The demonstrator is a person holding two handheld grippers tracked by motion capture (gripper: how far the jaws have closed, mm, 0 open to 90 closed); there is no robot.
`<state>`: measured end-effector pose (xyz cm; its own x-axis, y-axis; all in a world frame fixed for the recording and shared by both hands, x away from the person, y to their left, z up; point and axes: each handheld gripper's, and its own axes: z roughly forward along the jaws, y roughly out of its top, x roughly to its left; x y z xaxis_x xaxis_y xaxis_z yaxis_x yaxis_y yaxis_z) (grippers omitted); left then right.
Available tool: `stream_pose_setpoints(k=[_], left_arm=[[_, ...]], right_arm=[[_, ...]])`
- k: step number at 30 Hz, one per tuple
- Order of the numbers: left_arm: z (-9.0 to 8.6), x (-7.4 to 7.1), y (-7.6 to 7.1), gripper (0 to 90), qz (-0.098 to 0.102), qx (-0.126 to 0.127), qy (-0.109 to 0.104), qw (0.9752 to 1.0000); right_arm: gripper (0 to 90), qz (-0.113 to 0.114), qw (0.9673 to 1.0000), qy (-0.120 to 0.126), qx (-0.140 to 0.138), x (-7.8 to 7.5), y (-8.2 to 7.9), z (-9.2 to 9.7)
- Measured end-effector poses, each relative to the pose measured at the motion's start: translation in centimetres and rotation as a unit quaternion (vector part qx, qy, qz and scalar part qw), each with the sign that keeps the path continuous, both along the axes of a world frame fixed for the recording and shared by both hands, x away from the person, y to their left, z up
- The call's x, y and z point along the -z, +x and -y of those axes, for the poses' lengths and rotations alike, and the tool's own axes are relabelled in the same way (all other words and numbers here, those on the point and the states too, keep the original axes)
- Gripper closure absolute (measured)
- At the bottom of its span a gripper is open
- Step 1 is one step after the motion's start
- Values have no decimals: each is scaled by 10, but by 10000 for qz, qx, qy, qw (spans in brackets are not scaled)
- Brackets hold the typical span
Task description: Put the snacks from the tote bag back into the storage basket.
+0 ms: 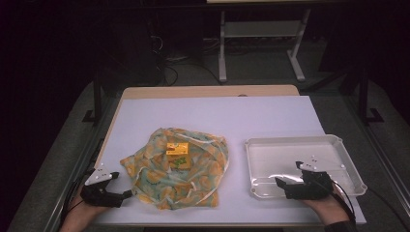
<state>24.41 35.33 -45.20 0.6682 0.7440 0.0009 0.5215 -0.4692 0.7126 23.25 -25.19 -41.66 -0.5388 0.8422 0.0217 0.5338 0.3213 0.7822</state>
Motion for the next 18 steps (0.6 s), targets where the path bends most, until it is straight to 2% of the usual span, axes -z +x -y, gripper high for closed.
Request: stream_pose_setpoints(k=[5,10,18], left_arm=[[-1,-3,0,130,-36,-46,-19,10000],[-5,-17,-3,130,52,-168,-104,9998],[-4,-30,-3,152,114,-148,-137,9997]], right_arm=[[79,9,10000,22,-1,0,0,1],[79,21,10000,63,46,-1,1,2],[80,36,10000,39,42,-1,1,3]])
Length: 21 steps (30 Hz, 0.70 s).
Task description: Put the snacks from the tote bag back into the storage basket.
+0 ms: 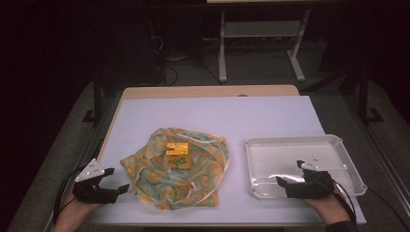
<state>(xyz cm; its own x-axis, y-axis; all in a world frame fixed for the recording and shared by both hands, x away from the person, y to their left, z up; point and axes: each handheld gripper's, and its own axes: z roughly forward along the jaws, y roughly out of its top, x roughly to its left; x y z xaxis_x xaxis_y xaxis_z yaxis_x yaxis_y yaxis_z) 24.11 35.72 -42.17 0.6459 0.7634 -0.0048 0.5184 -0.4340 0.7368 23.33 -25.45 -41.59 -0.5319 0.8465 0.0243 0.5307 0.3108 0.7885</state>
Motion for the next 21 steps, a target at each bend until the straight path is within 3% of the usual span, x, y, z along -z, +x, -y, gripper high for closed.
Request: stream_pose_setpoints(k=[9,14,20,21], left_arm=[[5,-17,5,341,60,41,-168,9998],[9,-25,9,497,89,86,-325,9994],[17,-33,13,639,60,138,-365,9992],[19,-35,14,704,48,139,-451,9989]], right_arm=[[80,22,10000,8,-3,0,0,-1],[80,26,10000,12,7,0,0,0],[80,29,10000,7,0,-1,0,-1],[81,35,10000,8,3,-1,0,-1]])
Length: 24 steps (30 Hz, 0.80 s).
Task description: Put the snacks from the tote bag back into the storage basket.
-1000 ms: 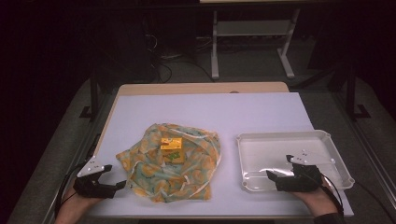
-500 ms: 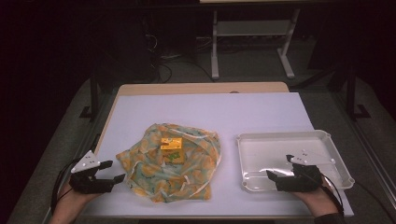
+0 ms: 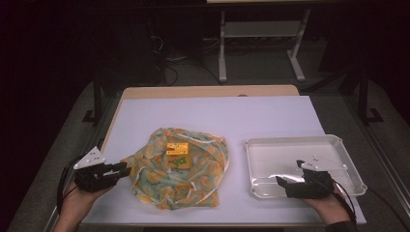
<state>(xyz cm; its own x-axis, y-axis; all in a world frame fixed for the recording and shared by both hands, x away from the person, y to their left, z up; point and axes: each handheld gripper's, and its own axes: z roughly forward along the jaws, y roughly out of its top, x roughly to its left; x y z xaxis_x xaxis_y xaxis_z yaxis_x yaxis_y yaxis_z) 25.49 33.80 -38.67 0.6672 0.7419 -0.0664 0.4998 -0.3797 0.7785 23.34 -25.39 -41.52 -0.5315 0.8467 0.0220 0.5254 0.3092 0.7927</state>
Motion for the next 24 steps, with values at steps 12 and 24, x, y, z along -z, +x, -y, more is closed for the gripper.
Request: stream_pose_setpoints(k=[12,24], left_arm=[[16,-9,9,897,-135,335,-73,9993],[38,-13,20,898,-82,602,27,9982]], right_arm=[[81,-9,10000,-16,-8,0,0,1],[81,-64,10000,-74,-9,2,1,0]])
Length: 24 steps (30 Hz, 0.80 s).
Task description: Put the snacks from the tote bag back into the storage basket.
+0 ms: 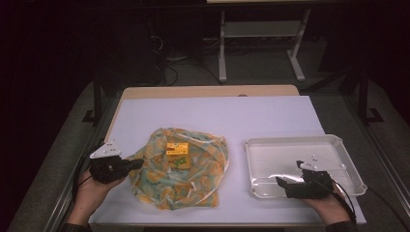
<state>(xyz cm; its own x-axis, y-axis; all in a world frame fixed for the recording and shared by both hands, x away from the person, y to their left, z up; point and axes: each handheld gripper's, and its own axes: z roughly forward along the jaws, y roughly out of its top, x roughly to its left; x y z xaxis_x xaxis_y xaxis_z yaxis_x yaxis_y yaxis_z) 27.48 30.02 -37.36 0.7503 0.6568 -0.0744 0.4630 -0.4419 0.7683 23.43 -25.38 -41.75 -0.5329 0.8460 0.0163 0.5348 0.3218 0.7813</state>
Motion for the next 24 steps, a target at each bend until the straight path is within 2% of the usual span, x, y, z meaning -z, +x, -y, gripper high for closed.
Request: stream_pose_setpoints(k=[9,14,22,24], left_arm=[[16,-2,12,898,-15,164,-26,9999],[26,-1,20,898,-19,241,-119,9996],[39,3,28,898,-82,358,-112,9993],[43,6,30,898,-104,374,-21,9992]], right_arm=[[81,-20,10000,3,-23,1,1,0],[81,-30,10000,-4,-22,1,1,-1],[81,-19,10000,-5,-29,1,2,0],[81,-10,10000,9,-44,1,2,0]])
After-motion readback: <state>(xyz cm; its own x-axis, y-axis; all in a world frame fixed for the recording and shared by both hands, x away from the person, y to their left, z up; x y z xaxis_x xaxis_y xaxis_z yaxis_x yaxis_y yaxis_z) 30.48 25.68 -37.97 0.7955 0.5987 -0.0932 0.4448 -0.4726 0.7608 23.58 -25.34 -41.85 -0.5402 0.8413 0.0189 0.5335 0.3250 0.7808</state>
